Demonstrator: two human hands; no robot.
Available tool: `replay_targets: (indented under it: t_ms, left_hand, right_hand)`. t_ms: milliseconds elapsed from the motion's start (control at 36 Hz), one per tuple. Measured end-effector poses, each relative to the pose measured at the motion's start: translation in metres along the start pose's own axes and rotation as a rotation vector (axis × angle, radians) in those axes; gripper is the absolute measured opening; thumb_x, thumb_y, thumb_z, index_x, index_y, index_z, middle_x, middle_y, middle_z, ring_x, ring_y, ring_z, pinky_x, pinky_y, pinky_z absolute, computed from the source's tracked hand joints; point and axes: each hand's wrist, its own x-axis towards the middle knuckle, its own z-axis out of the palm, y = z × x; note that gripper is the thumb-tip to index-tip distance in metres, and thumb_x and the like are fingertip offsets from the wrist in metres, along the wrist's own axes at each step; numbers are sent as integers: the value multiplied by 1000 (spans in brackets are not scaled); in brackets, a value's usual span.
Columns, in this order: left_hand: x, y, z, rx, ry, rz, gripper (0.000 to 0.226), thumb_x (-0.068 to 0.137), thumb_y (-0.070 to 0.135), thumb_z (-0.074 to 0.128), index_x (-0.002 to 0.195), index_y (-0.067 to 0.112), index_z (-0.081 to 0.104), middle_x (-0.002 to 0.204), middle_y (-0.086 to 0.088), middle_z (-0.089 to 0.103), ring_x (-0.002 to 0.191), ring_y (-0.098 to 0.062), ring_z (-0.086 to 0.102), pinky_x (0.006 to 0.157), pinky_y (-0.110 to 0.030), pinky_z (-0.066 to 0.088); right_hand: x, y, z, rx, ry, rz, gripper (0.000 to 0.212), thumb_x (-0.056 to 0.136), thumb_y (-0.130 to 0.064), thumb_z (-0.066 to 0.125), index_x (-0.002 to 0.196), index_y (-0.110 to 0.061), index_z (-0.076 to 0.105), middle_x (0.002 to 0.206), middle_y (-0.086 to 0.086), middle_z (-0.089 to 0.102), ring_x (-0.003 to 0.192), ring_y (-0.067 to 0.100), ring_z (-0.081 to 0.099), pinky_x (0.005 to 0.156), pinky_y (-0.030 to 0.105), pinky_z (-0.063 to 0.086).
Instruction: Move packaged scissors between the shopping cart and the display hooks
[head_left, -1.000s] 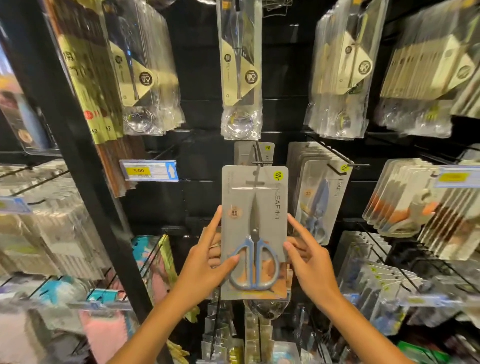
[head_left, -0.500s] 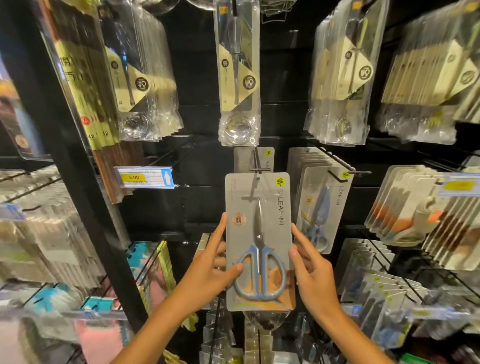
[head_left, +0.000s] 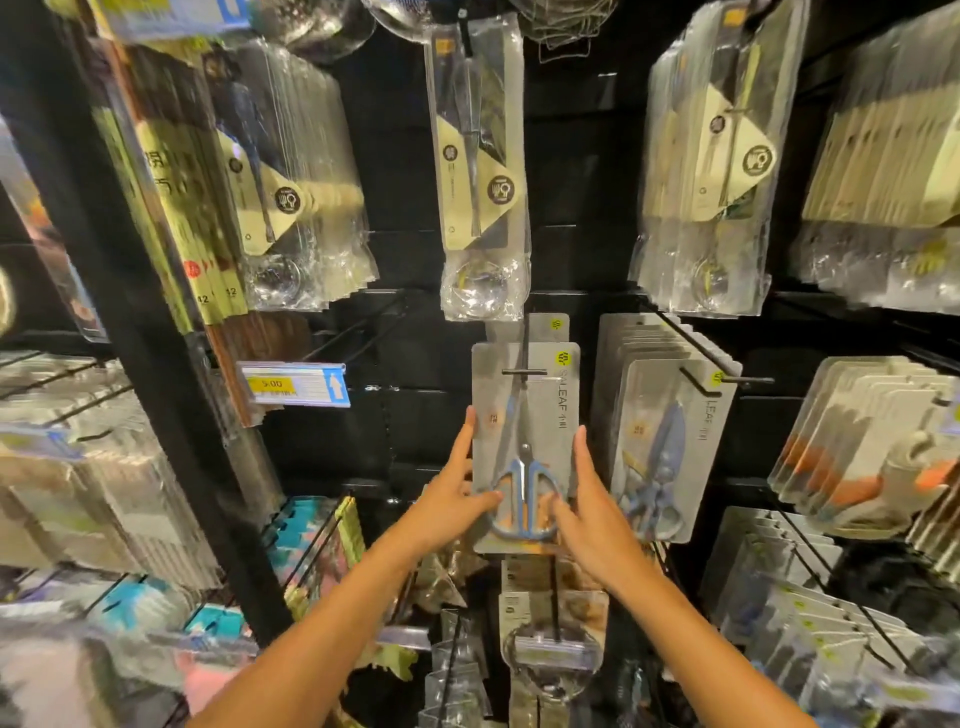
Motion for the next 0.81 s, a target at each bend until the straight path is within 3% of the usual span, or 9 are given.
replay_targets:
  t_ms: [83, 250, 333, 389, 500, 556, 611, 694, 806]
  left_hand:
    - [20, 4, -5, 17, 20, -70, 108, 94, 18, 70, 154, 53, -12, 125, 16, 57, 110, -4, 65, 102, -37, 53]
    - [47, 5, -3, 8, 74, -83, 105, 92, 3, 69, 155, 44, -4, 123, 7, 59, 97, 1, 68, 74, -10, 54]
    - [54, 1, 2, 18, 88, -95, 106, 93, -2, 66, 153, 48, -5, 139, -4, 57, 117, -6, 64, 95, -23, 55]
    - [54, 1, 7, 56, 92, -123, 108, 92, -4, 66, 155, 45, -7, 153, -2, 44, 135, -17, 52, 110, -32, 47]
    - [40, -7, 19, 140, 125, -132, 83, 94, 2, 67, 142, 43, 12, 126, 33, 38, 109, 16, 48, 85, 4, 38]
    - [25, -21, 23, 208, 133, -153, 82, 97, 9, 64, 156, 34, 13, 150, 19, 35, 134, 0, 43, 94, -1, 29]
    - [7, -34, 24, 314, 137, -169, 85, 99, 19, 63, 162, 28, 6, 164, 3, 23, 152, -15, 20, 109, -14, 22]
    - [-26, -57, 21, 452, 137, -71, 77, 100, 21, 62, 160, 28, 14, 167, 4, 16, 156, -16, 10, 125, -30, 14]
    - [-78, -75, 11, 539, 172, 20, 75, 99, 25, 61, 157, 37, 14, 159, 18, 12, 148, 1, 10, 121, -18, 10]
  right_hand:
    - [20, 3, 1, -22, -13, 23, 88, 105, -30, 43, 146, -49, -32, 168, -1, 15, 115, 38, 62, 95, 53, 54]
    - [54, 13, 8, 30, -48, 109, 87, 103, -29, 43, 149, -47, -28, 163, 4, 27, 110, 38, 63, 92, 56, 54]
    - [61, 17, 16, 49, -11, 158, 89, 101, -27, 48, 153, -42, -22, 158, 13, 31, 108, 35, 63, 85, 46, 54]
    - [62, 24, 23, 73, 31, 154, 92, 99, -31, 54, 154, -42, -19, 157, 14, 30, 125, 34, 52, 93, 42, 49]
    - [51, 46, 38, 10, -50, 173, 103, 93, -44, 65, 158, -35, -15, 167, 6, 4, 152, 31, 16, 117, 44, 29]
    - [38, 54, 45, -38, -138, 193, 101, 92, -46, 65, 159, -33, -9, 168, 3, -3, 154, 29, 7, 121, 45, 22]
    - [24, 57, 53, -75, -203, 172, 92, 93, -46, 64, 160, -29, 2, 168, 3, 2, 155, 26, 7, 122, 42, 20]
    - [3, 51, 63, -101, -313, 101, 78, 96, -43, 61, 159, -24, 19, 166, 1, 18, 153, 19, 16, 121, 32, 21]
    - [-26, 27, 80, -120, -390, -16, 62, 97, -38, 62, 152, -29, 35, 159, -7, 33, 148, 14, 30, 113, 19, 26]
